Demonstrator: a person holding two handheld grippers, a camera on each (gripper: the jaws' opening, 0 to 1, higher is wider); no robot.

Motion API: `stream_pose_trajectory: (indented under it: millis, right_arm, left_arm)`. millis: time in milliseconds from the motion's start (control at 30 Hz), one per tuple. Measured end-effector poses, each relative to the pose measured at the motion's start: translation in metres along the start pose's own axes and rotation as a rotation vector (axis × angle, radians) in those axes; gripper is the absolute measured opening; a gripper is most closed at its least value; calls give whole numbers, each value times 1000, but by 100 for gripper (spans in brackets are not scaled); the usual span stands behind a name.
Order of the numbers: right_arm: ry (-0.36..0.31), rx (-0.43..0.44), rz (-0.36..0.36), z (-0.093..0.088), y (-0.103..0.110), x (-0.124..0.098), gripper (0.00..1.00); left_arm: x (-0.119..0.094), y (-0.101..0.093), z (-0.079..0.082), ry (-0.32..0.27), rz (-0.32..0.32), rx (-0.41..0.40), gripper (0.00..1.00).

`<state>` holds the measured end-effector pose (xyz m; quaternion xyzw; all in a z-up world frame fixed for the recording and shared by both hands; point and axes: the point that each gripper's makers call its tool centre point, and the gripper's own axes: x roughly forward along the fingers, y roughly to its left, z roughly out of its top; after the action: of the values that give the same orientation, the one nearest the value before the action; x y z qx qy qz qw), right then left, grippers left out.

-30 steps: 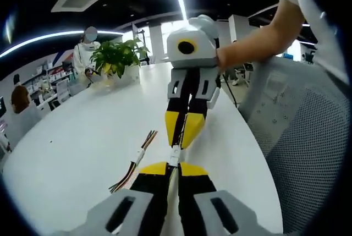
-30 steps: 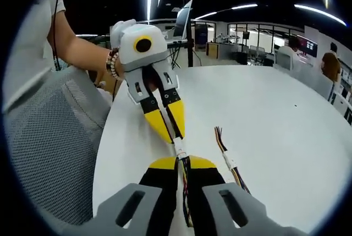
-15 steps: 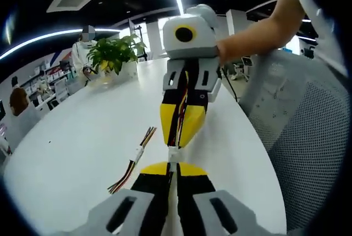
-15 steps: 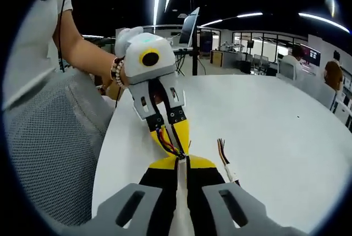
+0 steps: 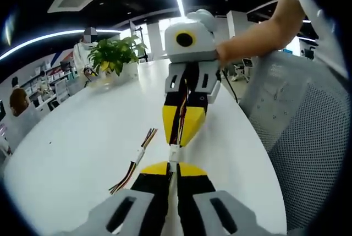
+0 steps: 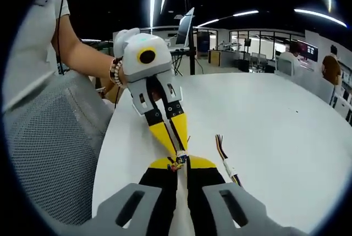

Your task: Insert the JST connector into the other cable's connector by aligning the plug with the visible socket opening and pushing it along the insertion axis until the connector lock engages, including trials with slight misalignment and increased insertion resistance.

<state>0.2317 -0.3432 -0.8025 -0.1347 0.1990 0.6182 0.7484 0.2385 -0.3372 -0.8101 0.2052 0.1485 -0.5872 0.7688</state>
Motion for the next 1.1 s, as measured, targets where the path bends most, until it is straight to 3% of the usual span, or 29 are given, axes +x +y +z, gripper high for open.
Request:
stream_pose_trajectory:
  millis: [400, 1100]
  right_arm:
    - [-30, 47, -50, -6, -16, -7, 2]
    - [9, 89, -88, -38, -38, 2, 3]
  left_arm:
    - [14, 11, 4, 29, -17, 37, 0]
    - [39, 23, -14, 103, -71, 45, 0]
